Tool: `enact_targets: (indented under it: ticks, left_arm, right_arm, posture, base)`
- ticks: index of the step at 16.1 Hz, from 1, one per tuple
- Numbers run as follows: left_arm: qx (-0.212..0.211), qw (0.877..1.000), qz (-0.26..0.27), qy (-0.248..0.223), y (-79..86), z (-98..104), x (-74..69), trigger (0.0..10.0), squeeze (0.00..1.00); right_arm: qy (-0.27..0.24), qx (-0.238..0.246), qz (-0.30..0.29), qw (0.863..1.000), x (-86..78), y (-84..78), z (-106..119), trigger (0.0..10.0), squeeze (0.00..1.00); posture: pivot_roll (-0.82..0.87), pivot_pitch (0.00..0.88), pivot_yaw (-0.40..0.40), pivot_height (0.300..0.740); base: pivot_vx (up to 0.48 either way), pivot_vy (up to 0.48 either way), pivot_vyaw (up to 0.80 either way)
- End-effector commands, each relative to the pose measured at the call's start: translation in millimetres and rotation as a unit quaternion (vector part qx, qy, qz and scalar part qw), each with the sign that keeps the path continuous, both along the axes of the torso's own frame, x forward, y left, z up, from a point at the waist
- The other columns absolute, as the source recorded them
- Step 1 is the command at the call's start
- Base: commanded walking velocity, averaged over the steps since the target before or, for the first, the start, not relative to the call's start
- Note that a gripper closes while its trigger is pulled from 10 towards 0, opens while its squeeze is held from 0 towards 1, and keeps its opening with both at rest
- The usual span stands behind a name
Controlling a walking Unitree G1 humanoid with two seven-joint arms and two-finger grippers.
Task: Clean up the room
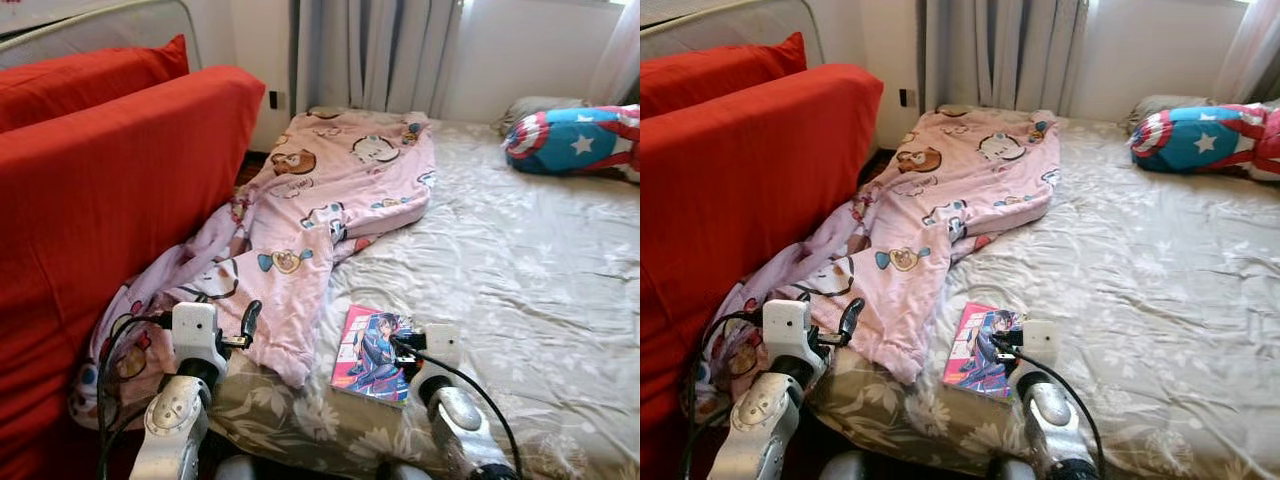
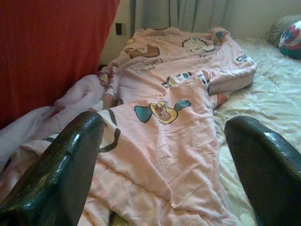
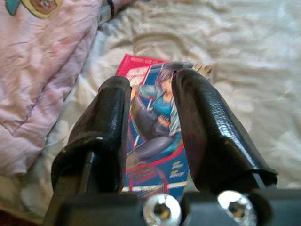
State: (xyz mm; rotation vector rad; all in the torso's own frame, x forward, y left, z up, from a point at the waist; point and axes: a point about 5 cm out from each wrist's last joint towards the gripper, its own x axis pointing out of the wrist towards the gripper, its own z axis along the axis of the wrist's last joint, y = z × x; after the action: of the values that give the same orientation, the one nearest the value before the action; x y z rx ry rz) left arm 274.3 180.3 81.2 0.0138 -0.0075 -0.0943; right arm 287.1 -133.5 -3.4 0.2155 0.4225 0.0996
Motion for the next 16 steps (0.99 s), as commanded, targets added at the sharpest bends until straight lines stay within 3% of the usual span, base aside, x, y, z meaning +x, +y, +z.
enact_targets:
  ticks: [1, 4, 5, 6, 10, 11, 12, 16]
  left_arm:
    - [0.011, 1.0, -0.004, -0.008, 1.8, 7, 2.1, 10.0, 0.0]
    - [0.036, 0.999, -0.001, -0.016, 14.8, 17, 5.4, 10.0, 0.0]
    - [0.037, 0.999, 0.001, -0.016, 16.9, 18, 6.8, 10.0, 0.0]
    - [0.04, 0.999, 0.002, -0.018, 20.6, 21, 8.4, 10.0, 0.0]
    - [0.048, 0.999, 0.0, -0.02, 23.8, 26, 9.6, 10.0, 0.0]
    - [0.048, 0.999, -0.005, -0.013, 20.9, 24, 7.4, 10.0, 0.0]
    - [0.046, 0.999, -0.006, -0.009, 19.8, 22, 5.5, 10.0, 0.0]
    - [0.03, 0.999, -0.012, 0.003, 8.0, 13, 0.4, 10.0, 0.0]
  right_arm:
    - [0.015, 0.019, -0.018, 1.0, 0.5, -0.2, -2, 10.0, 0.0]
    - [0.043, 0.058, -0.063, 0.995, -2.0, -1.9, -8, 10.0, 0.0]
    - [0.042, 0.058, -0.065, 0.995, -2.3, -2.4, -8, 10.0, 0.57]
    - [0.039, 0.061, -0.072, 0.995, -3.9, -4.3, -10, 10.0, 1.0]
    - [0.034, 0.046, -0.099, 0.994, -11.1, -17.2, -14, 10.0, 1.0]
    - [-0.007, 0.01, -0.078, 0.997, -6.8, -18.9, -6, 10.0, 0.63]
    - [-0.025, 0.002, -0.07, 0.997, -4.7, -18.1, -3, 10.0, 0.0]
    - [-0.067, -0.019, -0.061, 0.996, -8.3, -18.0, 2, 10.0, 0.0]
  posture:
    - [0.09, 0.048, -0.055, 0.626]
    - [0.13, 0.103, -0.047, 0.626]
    - [0.13, 0.118, -0.043, 0.626]
    - [0.14, 0.146, -0.036, 0.626]
    - [0.15, 0.19, -0.021, 0.626]
    - [0.15, 0.198, -0.016, 0.626]
    - [0.14, 0.197, -0.015, 0.626]
    - [0.13, 0.191, -0.015, 0.626]
  base:
    - [0.0, 0.0, 0.0]
    - [0.0, 0.0, 0.0]
    - [0.0, 0.0, 0.0]
    - [0.0, 0.0, 0.0]
    - [0.0, 0.0, 0.0]
    - [0.0, 0.0, 0.0]
    - [0.0, 0.0, 0.0]
    - [0.0, 0.0, 0.0]
